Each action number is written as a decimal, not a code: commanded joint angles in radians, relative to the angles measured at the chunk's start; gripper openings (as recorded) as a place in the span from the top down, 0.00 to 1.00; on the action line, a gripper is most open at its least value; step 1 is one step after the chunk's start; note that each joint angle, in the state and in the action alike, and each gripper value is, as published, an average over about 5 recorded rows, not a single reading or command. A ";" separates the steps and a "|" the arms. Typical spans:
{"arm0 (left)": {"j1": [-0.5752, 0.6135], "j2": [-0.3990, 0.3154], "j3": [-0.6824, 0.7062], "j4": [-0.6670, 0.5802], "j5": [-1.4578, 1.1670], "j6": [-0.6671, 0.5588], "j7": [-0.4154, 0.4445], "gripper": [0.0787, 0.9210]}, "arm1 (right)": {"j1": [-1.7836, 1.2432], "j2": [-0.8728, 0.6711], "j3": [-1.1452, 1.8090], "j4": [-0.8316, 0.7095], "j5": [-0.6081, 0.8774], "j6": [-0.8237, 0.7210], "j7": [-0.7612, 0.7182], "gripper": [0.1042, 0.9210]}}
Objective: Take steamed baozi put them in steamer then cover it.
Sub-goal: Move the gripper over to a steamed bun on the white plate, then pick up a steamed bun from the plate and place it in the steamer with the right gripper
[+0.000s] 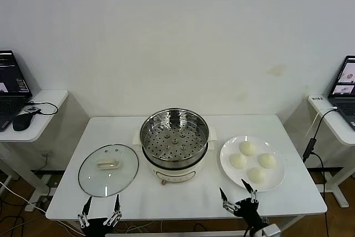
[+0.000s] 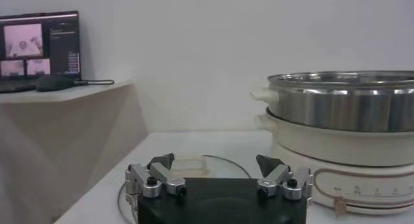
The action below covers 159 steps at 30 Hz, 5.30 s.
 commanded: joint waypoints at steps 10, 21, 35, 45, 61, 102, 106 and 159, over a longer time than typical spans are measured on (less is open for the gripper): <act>-0.015 -0.005 -0.019 0.008 0.065 0.032 0.012 0.12 | 0.275 -0.303 0.091 -0.097 -0.356 -0.026 -0.093 0.12; -0.010 -0.004 -0.027 -0.004 0.090 0.038 0.013 0.12 | 0.796 -0.616 -0.251 -0.344 -0.388 -0.059 -0.444 0.12; -0.011 0.000 -0.047 0.008 0.091 0.038 0.010 0.12 | 1.455 -0.658 -0.970 -0.652 -0.218 -0.059 -0.914 0.12; -0.016 0.002 -0.061 0.009 0.087 0.035 0.010 0.12 | 1.561 -0.545 -1.175 -0.823 -0.230 -0.059 -0.932 0.12; -0.021 -0.001 -0.084 0.011 0.086 0.035 0.011 0.12 | 1.541 -0.349 -1.163 -1.035 -0.369 -0.059 -0.878 0.12; -0.012 0.009 -0.087 0.000 0.088 0.023 0.007 0.12 | 1.584 -0.391 -1.197 -0.922 -0.282 -0.059 -0.846 0.41; -0.012 0.013 -0.079 -0.003 0.073 0.024 0.010 0.12 | 1.677 -0.476 -1.266 -0.798 -0.184 -0.059 -0.854 0.41; -0.034 0.021 -0.095 -0.013 -0.053 -0.009 0.017 0.12 | 2.032 0.141 -1.829 -1.055 -0.274 0.418 -0.648 0.40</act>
